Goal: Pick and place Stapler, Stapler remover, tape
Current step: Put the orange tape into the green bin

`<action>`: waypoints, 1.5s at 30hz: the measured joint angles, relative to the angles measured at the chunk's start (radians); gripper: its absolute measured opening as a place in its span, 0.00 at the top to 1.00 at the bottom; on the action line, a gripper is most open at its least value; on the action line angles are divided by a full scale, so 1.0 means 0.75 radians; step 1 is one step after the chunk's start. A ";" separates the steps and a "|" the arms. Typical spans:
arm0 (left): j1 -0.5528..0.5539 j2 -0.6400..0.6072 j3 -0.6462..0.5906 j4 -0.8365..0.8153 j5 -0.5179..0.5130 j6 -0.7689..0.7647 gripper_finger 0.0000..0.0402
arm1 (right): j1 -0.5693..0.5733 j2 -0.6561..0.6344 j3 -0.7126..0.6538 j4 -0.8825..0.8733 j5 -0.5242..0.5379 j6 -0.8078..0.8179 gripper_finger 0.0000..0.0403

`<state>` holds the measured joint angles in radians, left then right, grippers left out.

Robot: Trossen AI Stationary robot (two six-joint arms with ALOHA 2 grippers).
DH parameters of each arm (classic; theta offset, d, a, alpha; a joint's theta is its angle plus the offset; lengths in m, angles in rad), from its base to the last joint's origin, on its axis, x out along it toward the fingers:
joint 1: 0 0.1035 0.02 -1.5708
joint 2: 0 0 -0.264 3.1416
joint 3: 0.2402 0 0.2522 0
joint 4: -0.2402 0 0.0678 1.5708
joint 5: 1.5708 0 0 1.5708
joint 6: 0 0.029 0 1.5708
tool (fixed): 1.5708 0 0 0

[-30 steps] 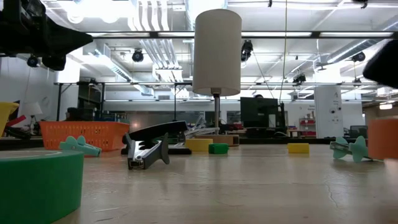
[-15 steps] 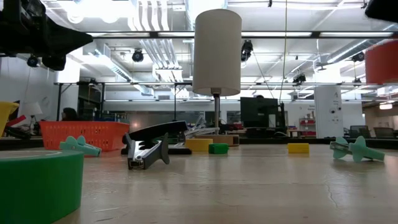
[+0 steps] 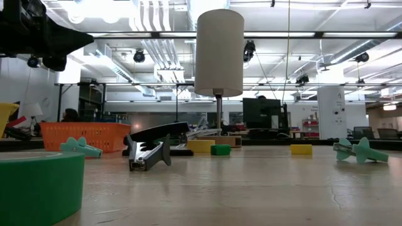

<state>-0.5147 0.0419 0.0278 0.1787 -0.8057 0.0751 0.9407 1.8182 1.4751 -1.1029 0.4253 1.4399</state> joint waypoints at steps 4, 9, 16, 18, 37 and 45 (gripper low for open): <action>0.000 0.000 0.000 -0.001 0.000 0.000 0.95 | 0.058 -0.002 -0.032 -0.078 0.014 0.142 0.91; 0.000 0.000 0.000 -0.001 0.000 0.000 0.95 | 0.118 -0.002 -0.060 -0.116 0.015 0.280 0.91; 0.000 0.000 0.000 -0.001 0.000 0.000 0.95 | 0.196 -0.018 -0.139 -0.141 -0.012 0.481 0.91; 0.000 0.000 0.000 -0.001 0.000 0.000 0.95 | 0.216 -0.030 -0.176 -0.140 -0.011 0.521 0.91; 0.000 0.000 0.000 0.000 0.000 0.000 0.95 | 0.238 -0.285 -0.723 0.378 -0.014 0.660 0.91; 0.000 0.000 0.000 -0.001 0.000 0.000 0.95 | 0.238 -0.305 -0.720 0.363 -0.020 0.658 0.85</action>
<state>-0.5144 0.0422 0.0280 0.1777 -0.8059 0.0753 1.1191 1.5898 0.9354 -0.8305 0.4103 1.9336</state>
